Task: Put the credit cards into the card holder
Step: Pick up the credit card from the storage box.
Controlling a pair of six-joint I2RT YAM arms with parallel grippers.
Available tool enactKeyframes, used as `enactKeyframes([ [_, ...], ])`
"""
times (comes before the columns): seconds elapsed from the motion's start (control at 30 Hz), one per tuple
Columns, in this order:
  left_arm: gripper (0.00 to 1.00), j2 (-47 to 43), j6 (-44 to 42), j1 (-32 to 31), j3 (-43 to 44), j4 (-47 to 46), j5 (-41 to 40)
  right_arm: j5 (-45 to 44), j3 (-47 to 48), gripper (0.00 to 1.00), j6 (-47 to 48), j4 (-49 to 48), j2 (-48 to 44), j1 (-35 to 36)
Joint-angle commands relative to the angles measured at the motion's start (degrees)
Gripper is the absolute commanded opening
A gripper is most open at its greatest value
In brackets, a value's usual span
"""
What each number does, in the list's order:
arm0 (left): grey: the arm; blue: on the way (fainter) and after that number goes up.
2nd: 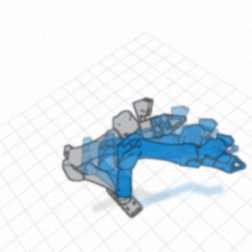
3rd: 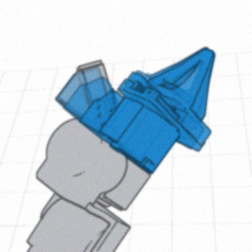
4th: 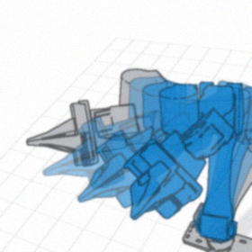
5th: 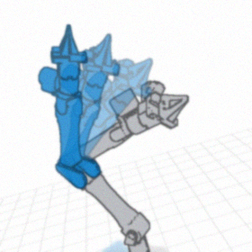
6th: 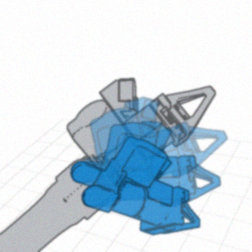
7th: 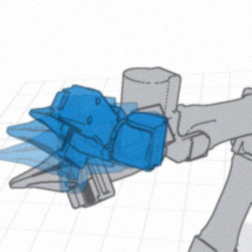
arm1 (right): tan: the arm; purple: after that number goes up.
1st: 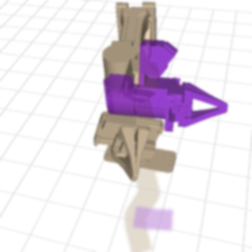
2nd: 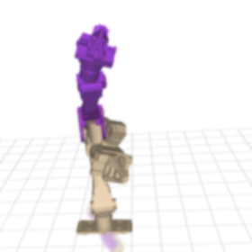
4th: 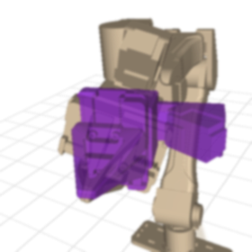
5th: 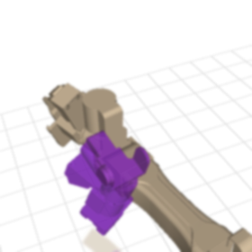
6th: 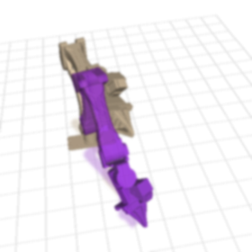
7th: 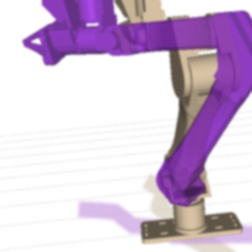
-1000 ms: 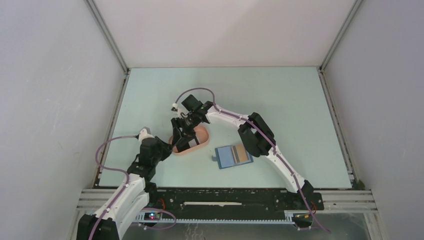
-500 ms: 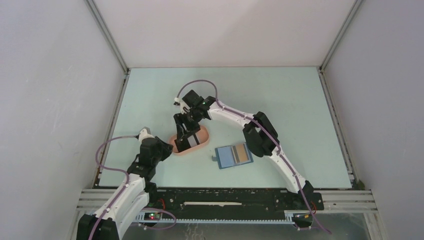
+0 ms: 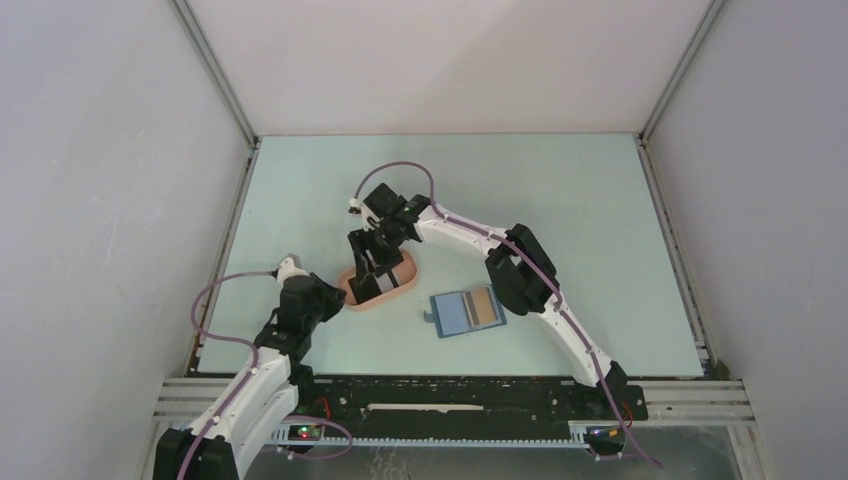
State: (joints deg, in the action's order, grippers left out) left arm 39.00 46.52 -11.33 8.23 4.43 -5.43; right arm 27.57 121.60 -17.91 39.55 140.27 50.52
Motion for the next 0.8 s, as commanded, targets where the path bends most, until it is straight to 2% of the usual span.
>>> enactKeyframes([
  [0.0, 0.11, 0.2, 0.3, -0.1, -0.8, -2.3, 2.8, 1.5, -1.6, 0.69, -1.1, -1.7, 0.9, 0.7],
  [0.13, 0.07, 0.6, 0.6, 0.0, -1.0, -3.0, 3.4, 3.7, -2.4, 0.69, -3.0, -2.9, 1.6, 1.6],
  [0.53, 0.05, -0.3, 1.6, 0.0, -1.5, -3.5, 4.4, 14.3, -4.7, 0.70, -9.0, -9.2, 1.4, 1.5],
  [0.77, 0.04, -0.8, 2.0, 0.0, -1.6, -3.5, 4.7, 17.6, -5.1, 0.70, -11.0, -11.2, 0.9, 0.4],
])
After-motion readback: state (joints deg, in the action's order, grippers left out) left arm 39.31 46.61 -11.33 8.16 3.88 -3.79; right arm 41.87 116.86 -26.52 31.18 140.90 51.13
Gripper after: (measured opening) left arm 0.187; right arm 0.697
